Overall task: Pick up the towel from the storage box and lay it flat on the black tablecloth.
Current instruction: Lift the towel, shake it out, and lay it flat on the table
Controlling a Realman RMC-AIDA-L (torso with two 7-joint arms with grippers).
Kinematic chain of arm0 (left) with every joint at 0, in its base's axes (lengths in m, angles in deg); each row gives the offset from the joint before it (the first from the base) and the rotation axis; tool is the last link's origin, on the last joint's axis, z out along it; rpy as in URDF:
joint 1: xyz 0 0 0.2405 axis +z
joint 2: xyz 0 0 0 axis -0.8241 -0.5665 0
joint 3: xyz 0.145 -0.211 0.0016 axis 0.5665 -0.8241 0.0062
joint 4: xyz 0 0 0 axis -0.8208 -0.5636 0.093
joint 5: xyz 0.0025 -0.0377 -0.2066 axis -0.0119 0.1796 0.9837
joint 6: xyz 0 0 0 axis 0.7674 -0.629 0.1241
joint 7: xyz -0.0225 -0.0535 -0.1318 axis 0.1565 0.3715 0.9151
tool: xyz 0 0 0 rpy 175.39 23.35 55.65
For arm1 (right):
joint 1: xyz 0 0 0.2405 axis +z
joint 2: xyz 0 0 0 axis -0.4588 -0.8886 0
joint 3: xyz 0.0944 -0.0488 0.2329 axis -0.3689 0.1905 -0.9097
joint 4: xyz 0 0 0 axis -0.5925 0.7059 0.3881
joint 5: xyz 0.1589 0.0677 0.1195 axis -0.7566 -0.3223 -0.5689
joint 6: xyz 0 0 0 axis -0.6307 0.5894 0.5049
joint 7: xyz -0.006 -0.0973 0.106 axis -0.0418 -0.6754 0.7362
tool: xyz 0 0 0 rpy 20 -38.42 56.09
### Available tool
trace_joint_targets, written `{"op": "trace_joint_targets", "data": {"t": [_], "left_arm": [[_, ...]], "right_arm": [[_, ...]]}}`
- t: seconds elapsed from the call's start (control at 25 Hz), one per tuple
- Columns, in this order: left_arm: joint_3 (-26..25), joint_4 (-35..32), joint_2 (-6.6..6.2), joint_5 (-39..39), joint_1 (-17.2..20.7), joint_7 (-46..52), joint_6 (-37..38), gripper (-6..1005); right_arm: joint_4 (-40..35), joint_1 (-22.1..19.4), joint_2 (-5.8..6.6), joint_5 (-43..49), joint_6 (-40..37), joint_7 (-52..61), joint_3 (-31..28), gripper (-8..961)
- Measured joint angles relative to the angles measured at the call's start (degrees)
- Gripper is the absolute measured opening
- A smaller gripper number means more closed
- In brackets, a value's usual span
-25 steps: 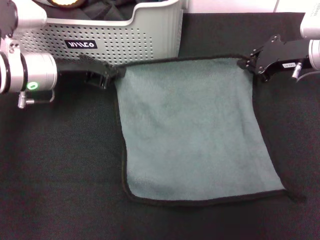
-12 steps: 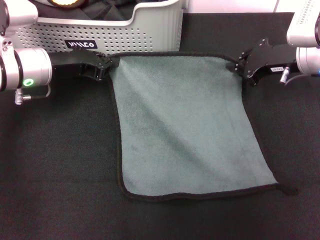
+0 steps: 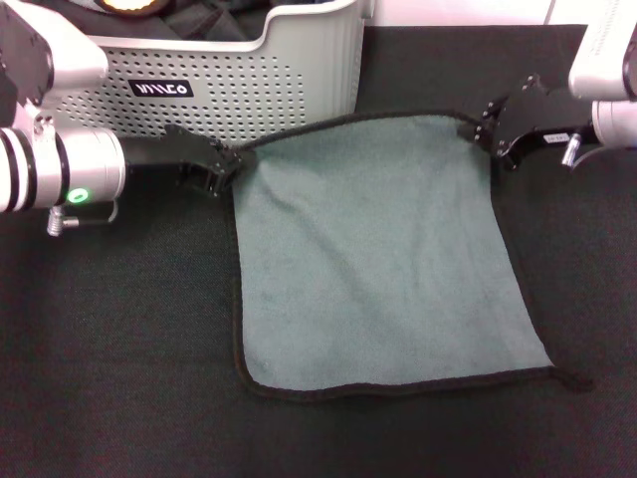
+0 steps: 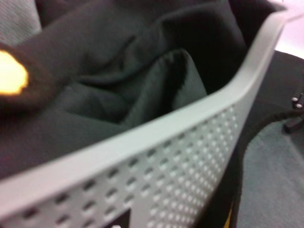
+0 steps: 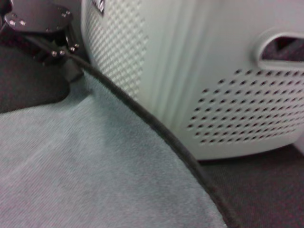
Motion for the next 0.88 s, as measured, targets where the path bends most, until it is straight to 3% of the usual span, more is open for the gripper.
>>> {"op": "trace_joint_targets", "data": {"t": [0.4, 0.88], "left_arm": [[0.1, 1.4, -0.01, 0.0, 1.6, -1.7, -0.6, 17], [0.1, 1.8, -0.01, 0.3, 0.8, -2.5, -1.6, 24]], "right_arm": [[-0.7, 0.1, -3.75, 8.6, 3.3, -0.3, 0.0, 8], [-4.9, -2.3, -4.07, 8.5, 6.0, 0.0, -0.2, 7]]}}
